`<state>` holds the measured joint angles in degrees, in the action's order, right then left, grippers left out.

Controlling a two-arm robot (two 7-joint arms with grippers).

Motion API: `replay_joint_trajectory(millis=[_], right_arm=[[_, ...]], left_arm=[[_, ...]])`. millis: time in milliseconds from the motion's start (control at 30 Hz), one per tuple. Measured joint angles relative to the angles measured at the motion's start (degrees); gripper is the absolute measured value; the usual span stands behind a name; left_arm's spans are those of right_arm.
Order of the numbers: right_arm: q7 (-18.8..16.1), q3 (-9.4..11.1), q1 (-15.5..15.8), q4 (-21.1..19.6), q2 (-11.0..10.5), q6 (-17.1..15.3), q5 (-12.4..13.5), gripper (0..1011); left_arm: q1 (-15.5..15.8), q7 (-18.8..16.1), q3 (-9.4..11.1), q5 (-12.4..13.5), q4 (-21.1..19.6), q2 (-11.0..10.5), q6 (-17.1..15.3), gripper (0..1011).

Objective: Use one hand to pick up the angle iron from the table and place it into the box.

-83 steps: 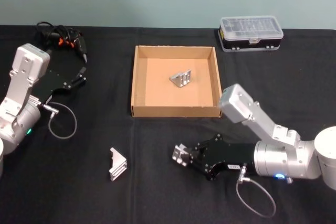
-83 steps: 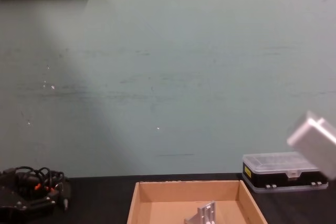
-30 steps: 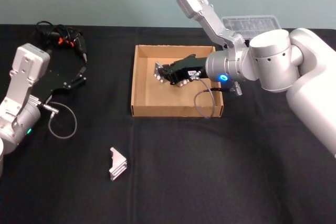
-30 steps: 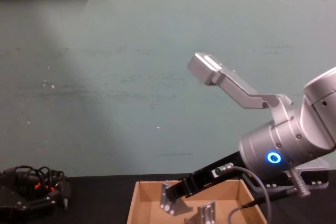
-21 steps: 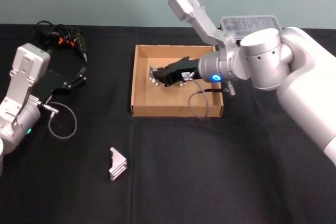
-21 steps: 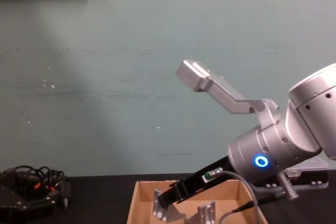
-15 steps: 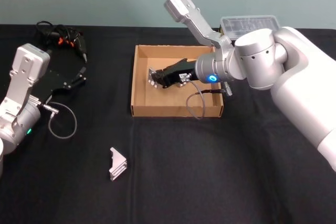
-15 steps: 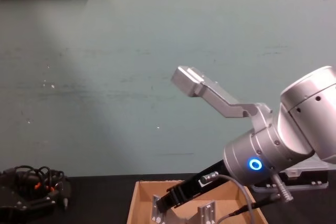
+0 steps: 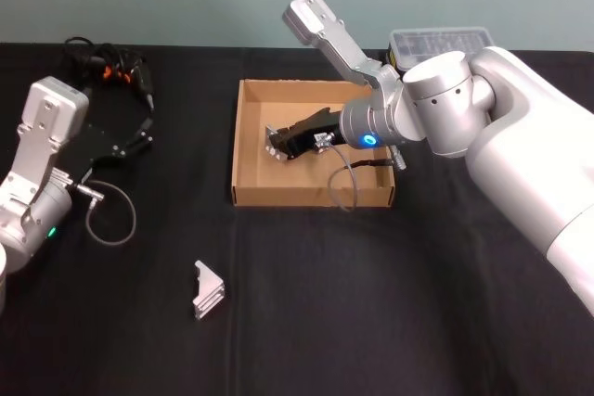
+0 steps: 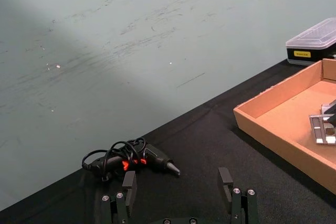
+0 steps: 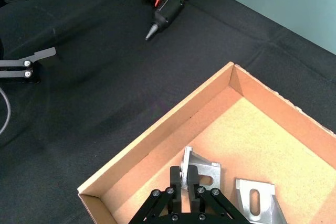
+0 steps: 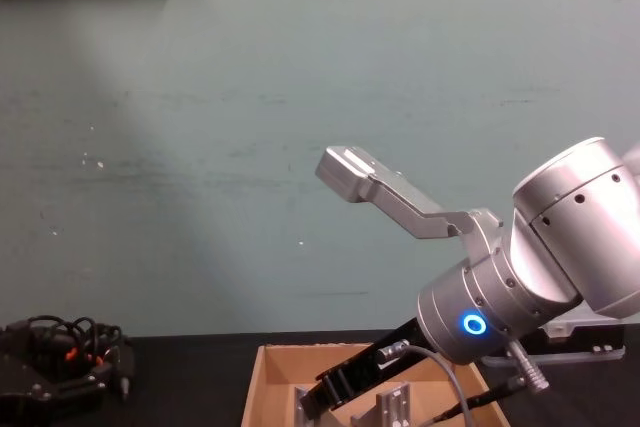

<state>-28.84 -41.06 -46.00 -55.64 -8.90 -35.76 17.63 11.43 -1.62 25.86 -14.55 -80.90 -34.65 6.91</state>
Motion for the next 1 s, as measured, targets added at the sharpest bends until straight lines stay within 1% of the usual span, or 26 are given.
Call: replay_joint_trajectory(millis=[133,200,333,367,400,433,467,500,633,667,700,733,767,867,900,933,967,1000], right_arm=[[0.0,0.0,0.0,-0.1,-0.1,0.0,0.1,94],[0.0,0.0,0.1,-0.2,-0.1,0.0,0.1,135],[0.0,0.0,0.1,-0.3,-0.2,0.0,0.2,261],[0.0,0.0,0.1,-0.3,-0.2,0.0,0.2,272],[0.0,0.0,0.1,-0.3,-0.2,0.0,0.3,328],[0.0,0.0,0.1,-0.3,-0.2,0.0,0.3,328],[0.0,0.0,0.1,-0.4,-0.2,0.0,0.3,377],[0.0,0.1,0.2,-0.4,-0.2,0.0,0.3,395],[0.0,0.1,0.2,-0.4,-0.2,0.0,0.3,527],[0.0,0.1,0.2,-0.4,-0.2,0.0,0.3,578],[0.0,0.1,0.2,-0.4,-0.2,0.0,0.3,578],[0.0,0.1,0.2,-0.4,-0.2,0.0,0.3,599],[0.0,0.1,0.2,-0.5,-0.2,0.0,0.3,671],[-0.9,0.4,2.2,-4.3,-1.9,1.5,0.3,737],[-1.7,0.7,3.5,-6.6,-3.1,2.8,0.4,792],[-2.0,0.9,4.1,-7.5,-3.6,3.4,0.5,808],[-2.5,1.3,5.1,-9.3,-4.4,4.4,0.9,851],[-2.5,1.3,5.1,-9.3,-4.4,4.4,0.9,851]], left_arm=[[0.0,0.0,0.0,0.0,0.0,0.0,0.0,1011],[0.0,0.0,0.0,0.0,0.0,0.0,0.0,1011],[0.0,0.0,0.0,0.0,0.0,0.0,0.0,1011],[0.0,0.0,0.0,0.0,0.0,0.0,0.0,1011],[0.0,0.0,0.0,0.0,0.0,0.0,0.0,1011],[0.0,0.0,0.0,0.0,0.0,0.0,0.0,1011],[0.0,0.0,0.0,0.0,0.0,0.0,0.0,1011],[0.0,0.0,0.0,0.0,0.0,0.0,0.0,1011],[0.0,0.0,0.0,0.0,0.0,0.0,0.0,1011],[0.0,0.0,0.0,0.0,0.0,0.0,0.0,1011],[0.0,0.0,0.0,0.0,0.0,0.0,0.0,1011],[0.0,0.0,0.0,0.0,0.0,0.0,0.0,1011],[0.0,0.0,0.0,0.0,0.0,0.0,0.0,1011],[0.0,0.0,0.0,0.0,0.0,0.0,0.0,1011],[0.0,0.0,0.0,0.0,0.0,0.0,0.0,1011],[0.0,0.0,0.0,0.0,0.0,0.0,0.0,1011],[0.0,0.0,0.0,0.0,0.0,0.0,0.0,1011],[0.0,0.0,0.0,0.0,0.0,0.0,0.0,1011]])
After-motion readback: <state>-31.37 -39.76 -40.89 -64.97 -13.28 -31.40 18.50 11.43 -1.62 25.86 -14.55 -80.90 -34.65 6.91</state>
